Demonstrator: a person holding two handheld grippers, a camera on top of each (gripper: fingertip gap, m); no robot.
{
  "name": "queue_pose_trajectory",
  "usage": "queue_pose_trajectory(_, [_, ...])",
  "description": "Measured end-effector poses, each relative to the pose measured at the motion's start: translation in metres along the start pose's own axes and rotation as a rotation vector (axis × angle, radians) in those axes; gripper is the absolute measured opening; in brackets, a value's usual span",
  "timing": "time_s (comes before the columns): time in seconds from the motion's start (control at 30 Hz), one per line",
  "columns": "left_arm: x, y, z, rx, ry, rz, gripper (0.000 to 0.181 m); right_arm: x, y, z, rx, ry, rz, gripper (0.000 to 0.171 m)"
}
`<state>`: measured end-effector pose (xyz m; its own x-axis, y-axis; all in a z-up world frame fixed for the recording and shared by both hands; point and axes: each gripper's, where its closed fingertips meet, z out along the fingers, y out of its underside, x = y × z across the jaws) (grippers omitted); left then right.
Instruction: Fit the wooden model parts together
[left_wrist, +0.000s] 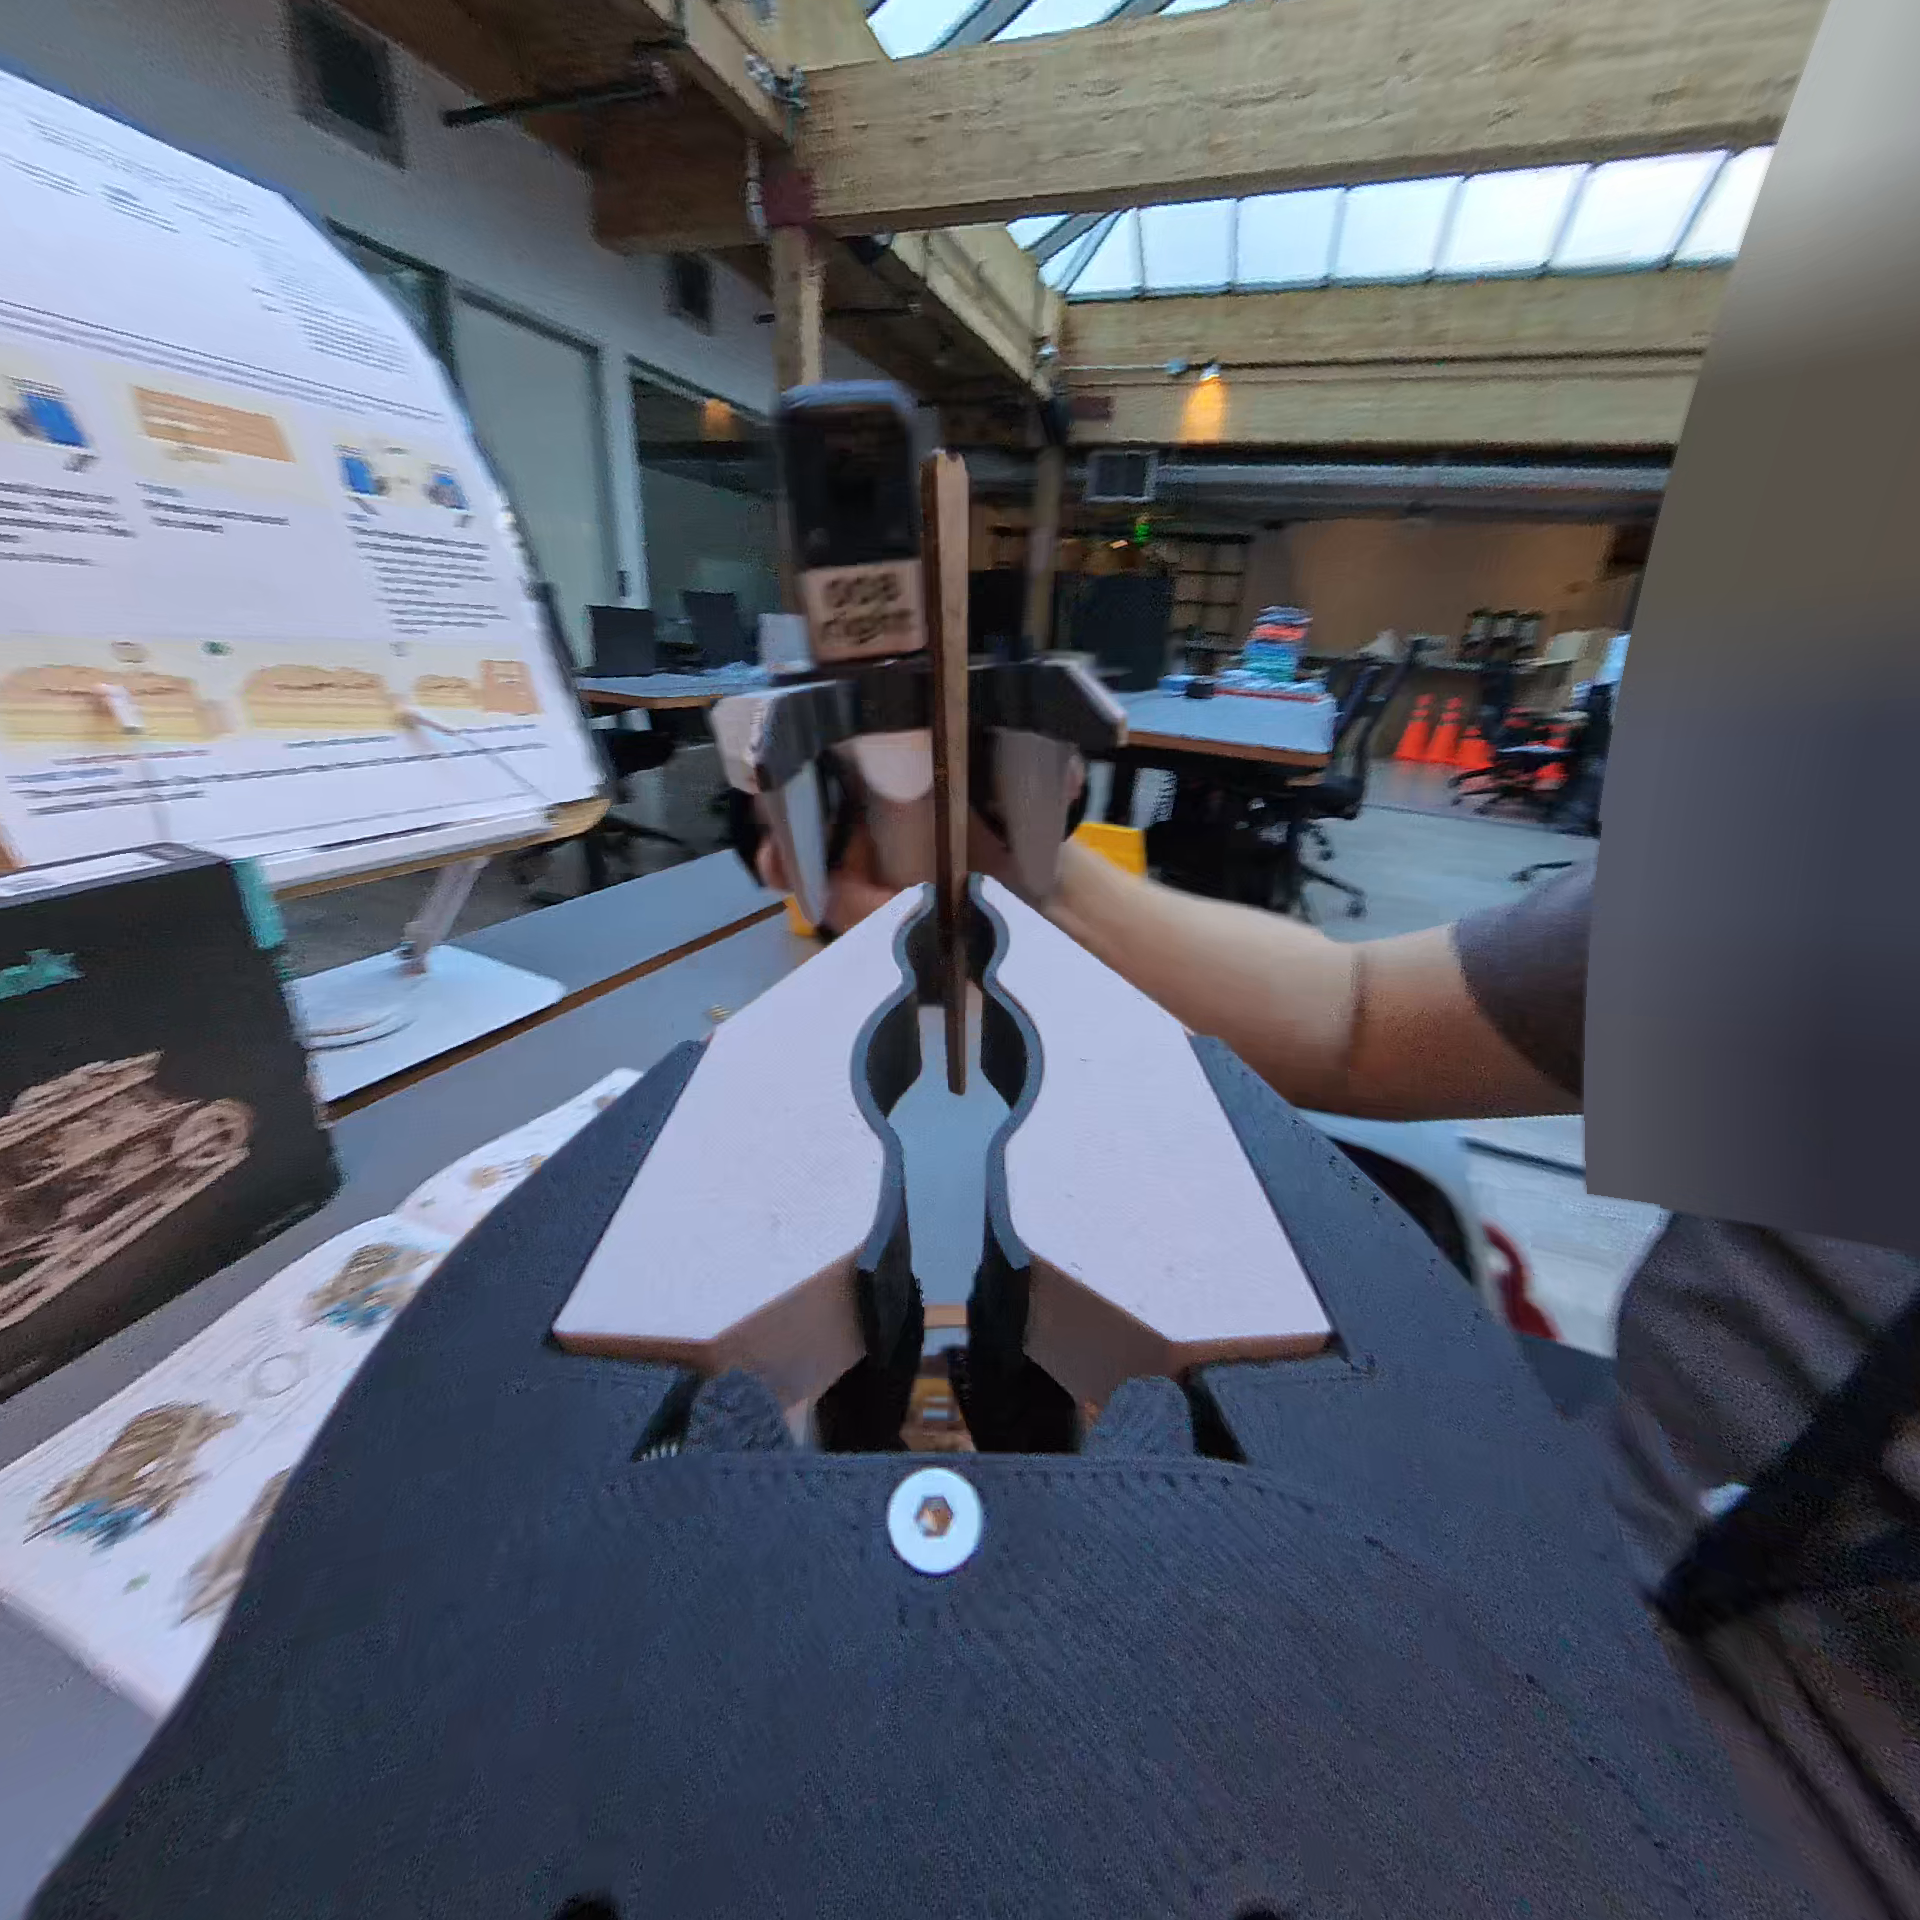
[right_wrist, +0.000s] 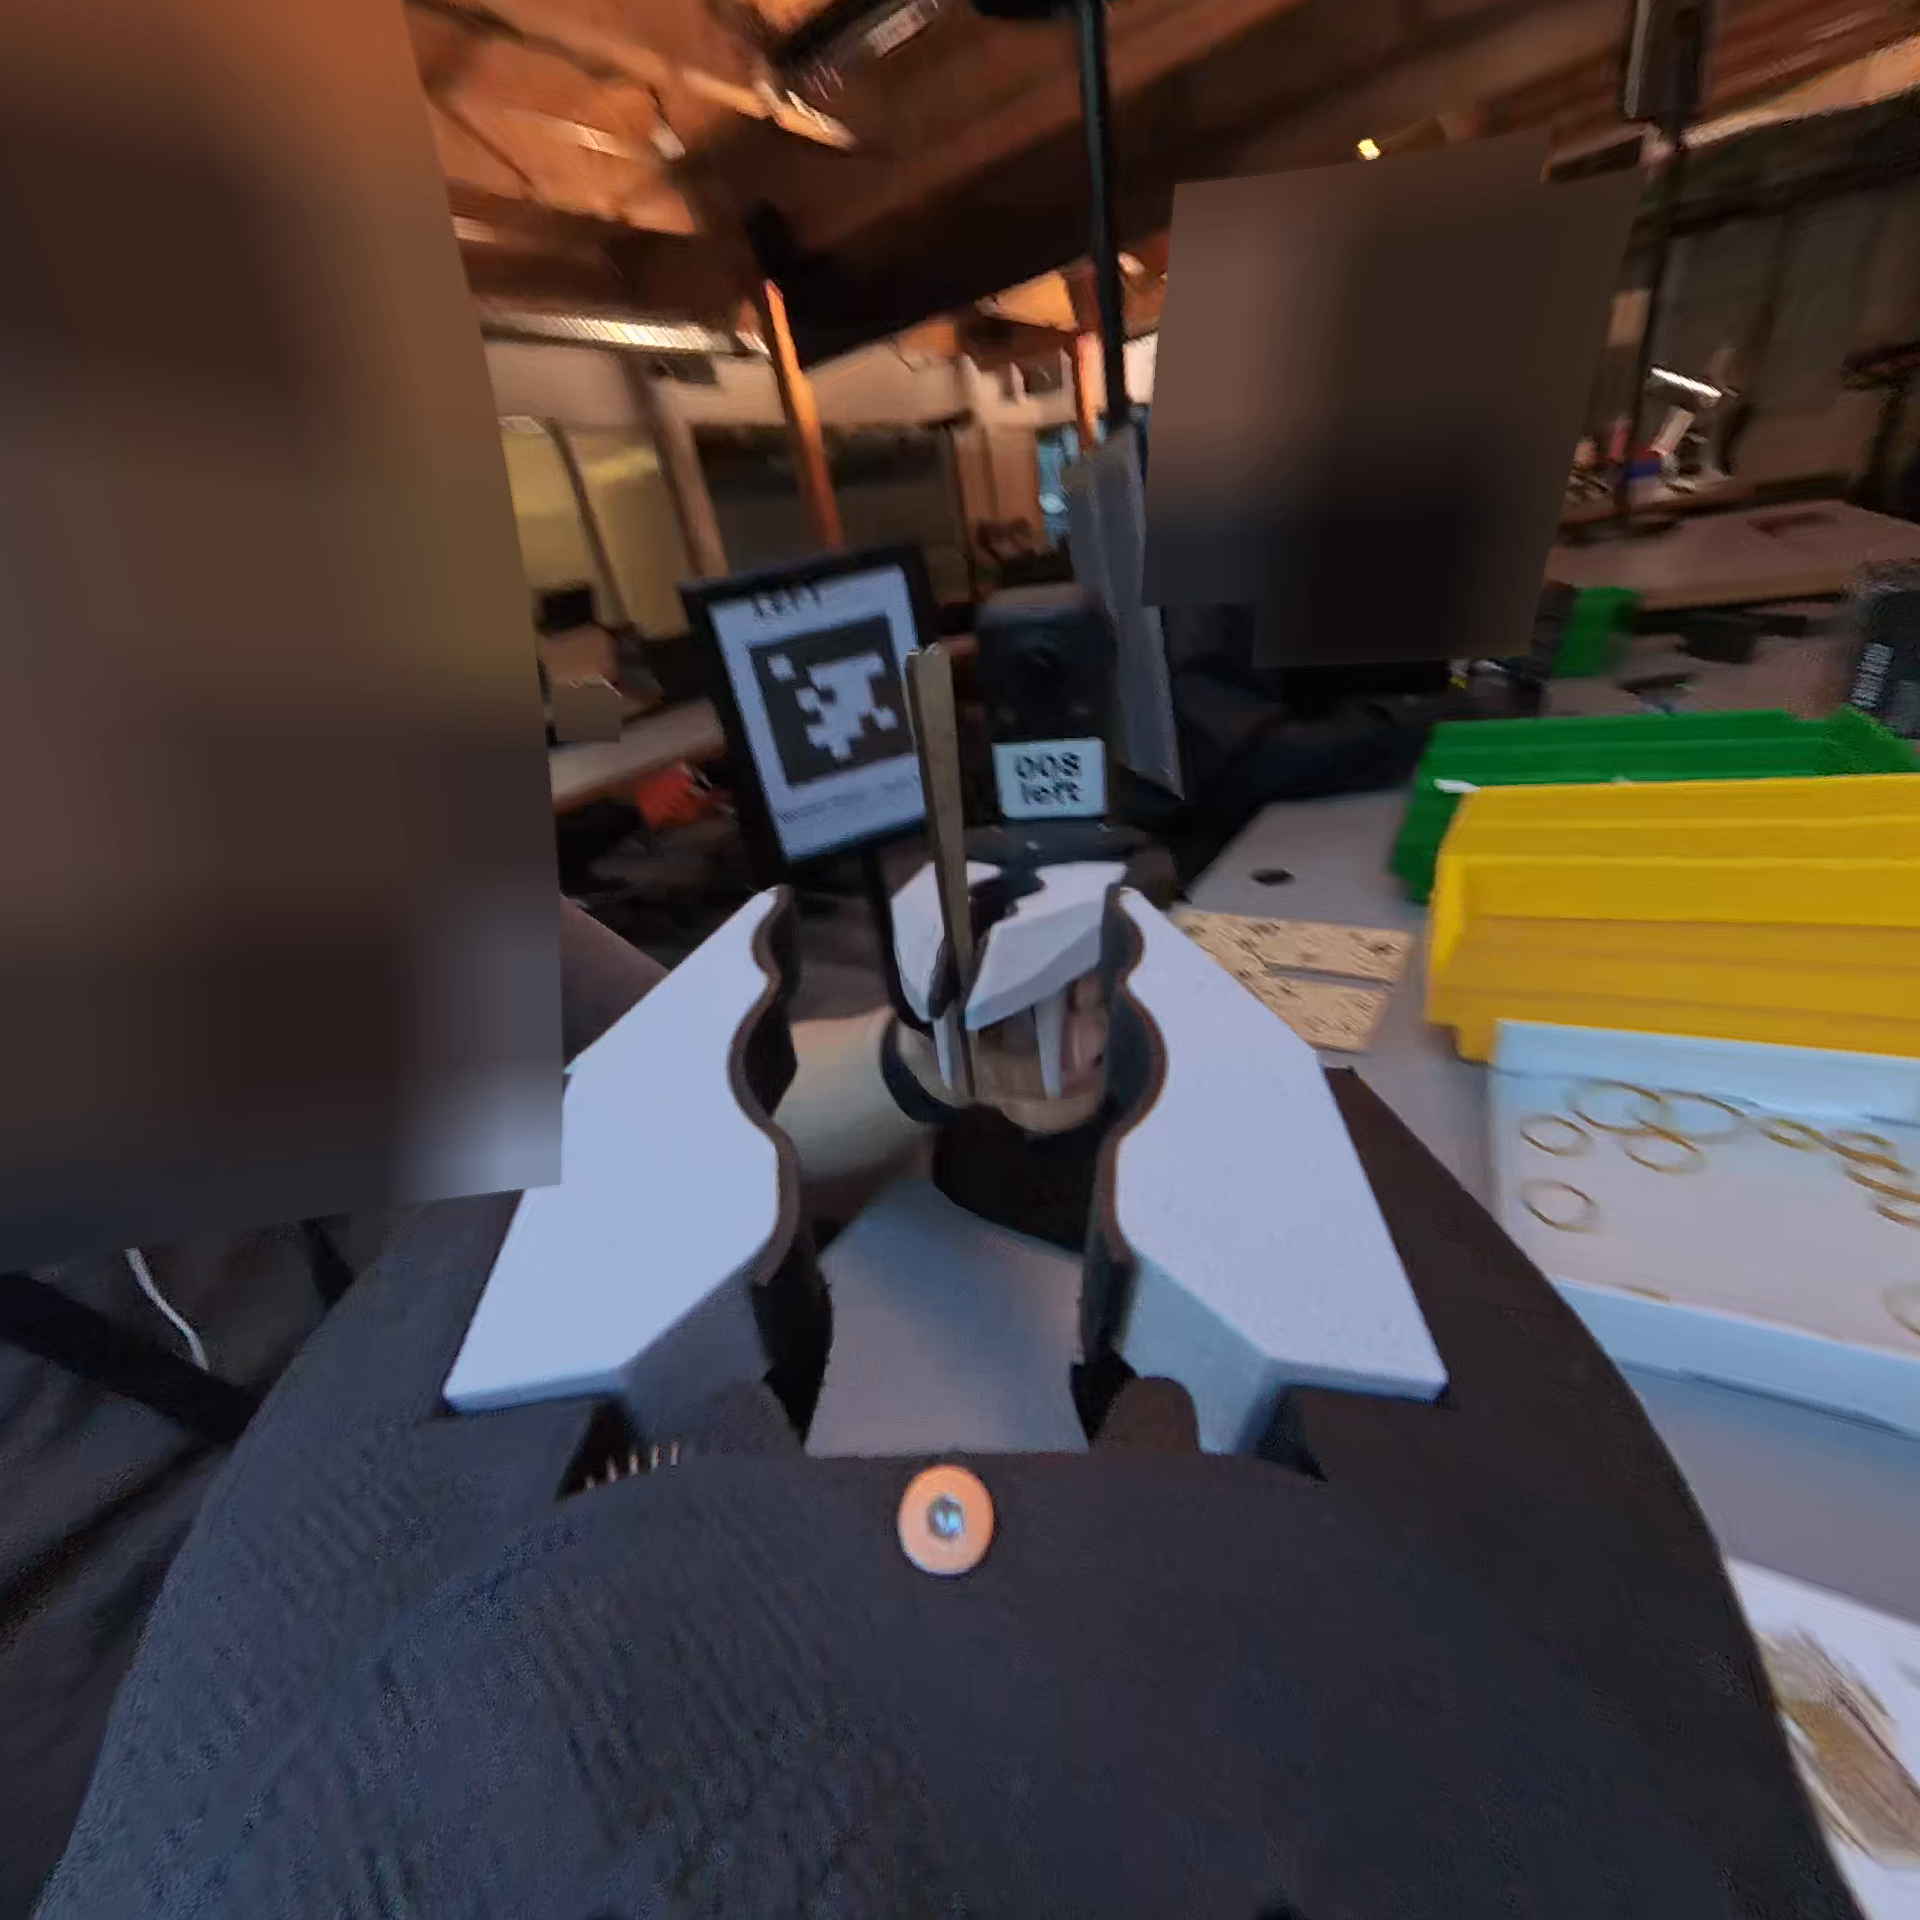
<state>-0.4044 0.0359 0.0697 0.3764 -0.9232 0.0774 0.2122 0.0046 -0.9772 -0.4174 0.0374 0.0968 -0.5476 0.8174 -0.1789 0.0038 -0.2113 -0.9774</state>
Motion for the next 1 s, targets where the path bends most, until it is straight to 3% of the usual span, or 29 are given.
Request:
queue_pose_trajectory(0.03, [-0.008,0.004,-0.002,-0.029,-0.080,0.061,0.001,0.008,0.002,-0.005,-0.066,0.097,-0.035,0.063])
queue_pose_trajectory(0.1, [-0.017,0.012,-0.003,-0.090,-0.195,0.170,0.001,0.016,-0.001,-0.011,-0.127,0.230,-0.057,0.060])
queue_pose_trajectory(0.2, [-0.023,0.025,0.000,-0.166,-0.281,0.256,0.001,0.015,-0.002,-0.004,-0.190,0.307,-0.087,0.043])
queue_pose_trajectory(0.33, [-0.024,0.030,0.001,-0.177,-0.312,0.256,0.001,0.021,0.010,-0.002,-0.315,0.440,-0.234,0.010])
queue_pose_trajectory(0.43, [-0.024,0.032,0.000,-0.189,-0.321,0.268,0.001,0.018,0.017,0.000,-0.351,0.448,-0.253,0.002])
queue_pose_trajectory(0.6, [-0.024,0.046,0.000,-0.273,-0.327,0.328,0.001,0.017,0.040,-0.008,-0.541,0.402,-0.190,0.003])
queue_pose_trajectory(0.77, [-0.024,0.056,0.001,-0.355,-0.326,0.382,0.001,0.017,0.051,-0.015,-0.710,0.385,-0.253,0.003])
queue_pose_trajectory(0.87, [-0.024,0.060,0.002,-0.395,-0.323,0.405,0.001,0.018,0.059,-0.020,-0.813,0.395,-0.235,0.017])
queue_pose_trajectory(0.93, [-0.024,0.062,0.003,-0.412,-0.330,0.425,0.001,0.016,0.062,-0.020,-0.853,0.384,-0.244,0.001])
queue_pose_trajectory(1.0, [-0.025,0.063,0.002,-0.425,-0.340,0.448,0.001,0.017,0.063,-0.020,-0.868,0.390,-0.258,0.001])
